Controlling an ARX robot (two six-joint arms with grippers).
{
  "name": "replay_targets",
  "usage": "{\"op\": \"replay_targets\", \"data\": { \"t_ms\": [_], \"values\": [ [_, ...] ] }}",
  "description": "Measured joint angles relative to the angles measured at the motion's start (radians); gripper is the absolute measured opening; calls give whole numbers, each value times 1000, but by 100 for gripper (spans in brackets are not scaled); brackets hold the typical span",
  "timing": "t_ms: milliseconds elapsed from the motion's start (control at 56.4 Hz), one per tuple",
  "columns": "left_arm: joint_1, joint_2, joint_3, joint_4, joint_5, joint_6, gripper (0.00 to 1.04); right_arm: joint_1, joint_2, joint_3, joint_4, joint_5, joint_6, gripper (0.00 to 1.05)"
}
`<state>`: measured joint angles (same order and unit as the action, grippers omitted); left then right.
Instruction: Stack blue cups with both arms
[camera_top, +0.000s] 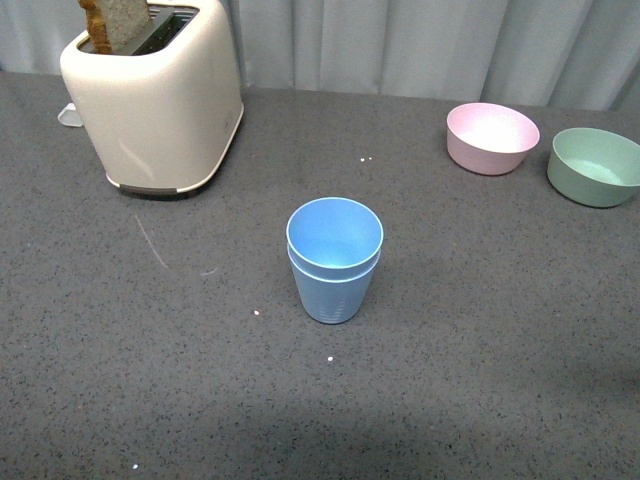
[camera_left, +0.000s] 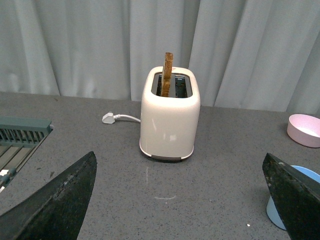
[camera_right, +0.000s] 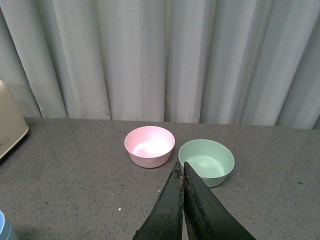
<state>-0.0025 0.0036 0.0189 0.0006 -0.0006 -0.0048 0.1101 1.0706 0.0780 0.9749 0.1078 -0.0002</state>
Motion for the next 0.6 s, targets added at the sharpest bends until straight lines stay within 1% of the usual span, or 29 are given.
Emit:
{"op": "replay_targets", "data": {
  "t_ms": [124,142,160,177,248,550,603],
  "values": [
    [0,0,0,0,0,0,98,-19,-99,-25,-74,-23,0,1],
    [0,0,0,0,0,0,98,-28,-116,-29,-87,-35,0,1],
    [0,0,0,0,0,0,98,-53,-142,-35,-107,-76,0,1],
    [0,0,0,0,0,0,98,-69,-160,-39,-122,-92,0,1],
    [0,0,0,0,0,0,98,-104,-235,-53,-182,-98,0,1],
    [0,0,0,0,0,0,98,-108,-439,-71,-359,-106,0,1],
    [0,0,0,0,0,0,98,-108,-494,-75,-409,-106,0,1]
  ]
}}
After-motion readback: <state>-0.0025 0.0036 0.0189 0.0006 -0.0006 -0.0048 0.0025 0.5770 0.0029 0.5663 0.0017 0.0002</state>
